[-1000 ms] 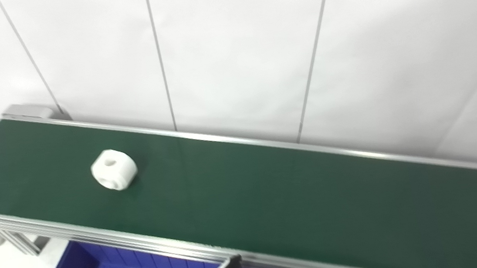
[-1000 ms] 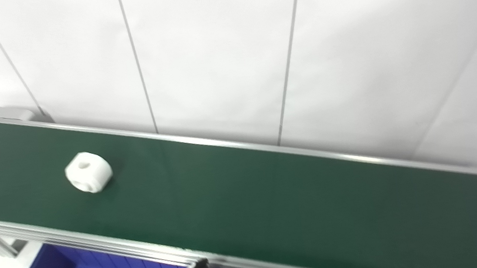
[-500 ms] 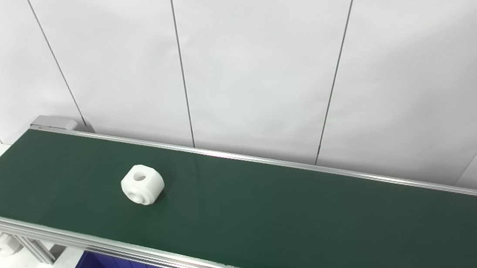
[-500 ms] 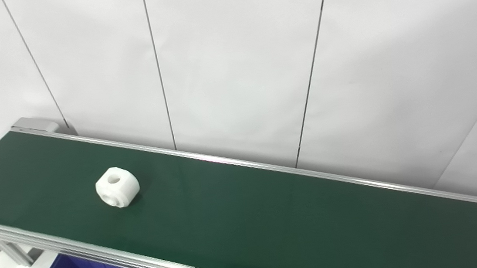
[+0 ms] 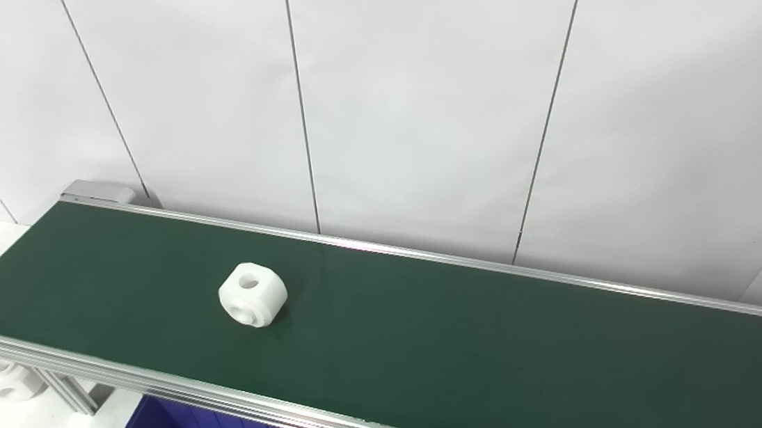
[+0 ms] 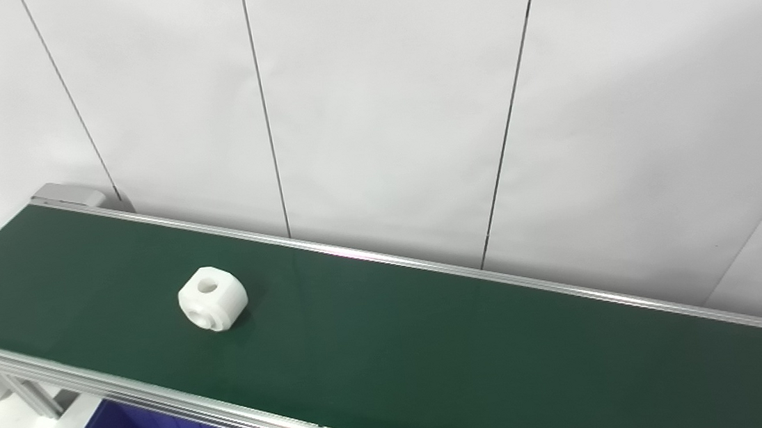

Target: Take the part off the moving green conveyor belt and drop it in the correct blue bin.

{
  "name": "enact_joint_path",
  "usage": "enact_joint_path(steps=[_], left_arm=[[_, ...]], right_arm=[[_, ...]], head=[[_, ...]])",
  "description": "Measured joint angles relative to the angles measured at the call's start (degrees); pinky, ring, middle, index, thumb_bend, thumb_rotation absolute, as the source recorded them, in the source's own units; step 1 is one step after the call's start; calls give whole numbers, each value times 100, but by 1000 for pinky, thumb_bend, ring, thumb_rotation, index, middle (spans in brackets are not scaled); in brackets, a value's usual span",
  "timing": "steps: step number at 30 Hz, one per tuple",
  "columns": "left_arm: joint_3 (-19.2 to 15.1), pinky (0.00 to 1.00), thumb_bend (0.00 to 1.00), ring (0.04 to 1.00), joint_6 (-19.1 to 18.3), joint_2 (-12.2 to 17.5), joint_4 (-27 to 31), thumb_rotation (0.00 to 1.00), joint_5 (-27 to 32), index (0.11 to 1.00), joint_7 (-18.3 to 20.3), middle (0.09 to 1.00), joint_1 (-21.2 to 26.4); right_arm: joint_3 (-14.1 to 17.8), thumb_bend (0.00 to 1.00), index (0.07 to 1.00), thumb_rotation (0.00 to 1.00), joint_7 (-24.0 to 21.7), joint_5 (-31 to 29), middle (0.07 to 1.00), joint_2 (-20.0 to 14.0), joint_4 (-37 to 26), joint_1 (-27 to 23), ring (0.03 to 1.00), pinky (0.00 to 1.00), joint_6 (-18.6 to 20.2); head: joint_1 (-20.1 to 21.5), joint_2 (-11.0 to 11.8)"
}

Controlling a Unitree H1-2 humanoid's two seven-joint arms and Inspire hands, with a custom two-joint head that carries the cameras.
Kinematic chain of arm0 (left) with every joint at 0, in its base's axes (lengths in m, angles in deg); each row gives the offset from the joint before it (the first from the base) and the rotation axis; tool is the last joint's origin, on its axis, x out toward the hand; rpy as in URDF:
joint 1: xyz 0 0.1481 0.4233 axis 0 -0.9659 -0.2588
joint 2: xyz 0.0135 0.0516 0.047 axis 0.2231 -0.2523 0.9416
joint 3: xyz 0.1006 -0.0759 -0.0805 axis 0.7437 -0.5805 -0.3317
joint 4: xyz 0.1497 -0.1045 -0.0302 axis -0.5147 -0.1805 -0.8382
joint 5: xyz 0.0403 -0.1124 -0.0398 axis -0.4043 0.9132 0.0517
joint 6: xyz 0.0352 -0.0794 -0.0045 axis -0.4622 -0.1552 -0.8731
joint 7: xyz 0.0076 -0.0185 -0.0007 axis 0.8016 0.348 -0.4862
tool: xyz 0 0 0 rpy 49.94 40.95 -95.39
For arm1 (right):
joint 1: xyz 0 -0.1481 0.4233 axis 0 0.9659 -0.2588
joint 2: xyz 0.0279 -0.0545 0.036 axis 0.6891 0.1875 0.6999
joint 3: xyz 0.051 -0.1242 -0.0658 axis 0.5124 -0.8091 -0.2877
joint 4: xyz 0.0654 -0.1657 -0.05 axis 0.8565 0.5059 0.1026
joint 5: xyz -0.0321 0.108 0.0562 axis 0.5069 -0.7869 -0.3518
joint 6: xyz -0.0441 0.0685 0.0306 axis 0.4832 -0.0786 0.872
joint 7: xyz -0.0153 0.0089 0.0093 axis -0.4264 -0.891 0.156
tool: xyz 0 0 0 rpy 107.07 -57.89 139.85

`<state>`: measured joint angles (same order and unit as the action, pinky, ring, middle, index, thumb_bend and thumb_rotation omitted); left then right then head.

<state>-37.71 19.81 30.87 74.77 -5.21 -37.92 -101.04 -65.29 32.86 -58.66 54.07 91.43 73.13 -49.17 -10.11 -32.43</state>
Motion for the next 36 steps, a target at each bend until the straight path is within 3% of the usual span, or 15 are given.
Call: enact_joint_path(steps=[4, 11, 17, 20, 24, 28, 36], left_arm=[[-427, 731, 1000, 876, -393, 77, 693, 627, 224, 856, 3, 879, 423], [-1054, 766, 1000, 902, -880, 568, 939, 452, -161, 911, 226, 934, 1539], [-1396, 816, 1000, 921, -1658, 1235, 1146, 340, -541, 904, 745, 935, 2616], [-1446, 733, 1000, 871, -1837, 1591, 1095, 285, -673, 906, 1012, 913, 3017], [-1393, 668, 1000, 824, -1844, 2143, 664, 215, -1172, 878, 1464, 876, 3600], [-1211, 674, 1000, 814, -1687, 2592, 111, 164, -1679, 859, 1747, 857, 4183], [-780, 692, 1000, 807, -1083, 2947, -1198, 142, -2384, 868, 2028, 846, 5015]], right_arm=[[-1, 899, 1000, 1000, 12, 96, 1000, 25, -36, 20, 987, 1000, 0], [-11, 883, 1000, 1000, 12, 143, 1000, 103, -141, 6, 989, 1000, 0], [-11, 889, 1000, 1000, 16, 192, 1000, 127, -141, 4, 981, 1000, 0], [-15, 890, 1000, 1000, 16, 209, 999, 150, -141, 6, 980, 1000, 0], [-25, 895, 1000, 1000, 12, 198, 998, 163, -141, 8, 982, 1000, 0], [-31, 896, 1000, 1000, 9, 202, 996, 163, -141, 8, 982, 1000, 0], [-48, 899, 1000, 1000, 9, 224, 996, 192, -159, 37, 983, 1000, 0]], head=[[27, -27], [44, -70], [114, -62], [123, -62], [132, -62], [132, -88], [185, -158]])
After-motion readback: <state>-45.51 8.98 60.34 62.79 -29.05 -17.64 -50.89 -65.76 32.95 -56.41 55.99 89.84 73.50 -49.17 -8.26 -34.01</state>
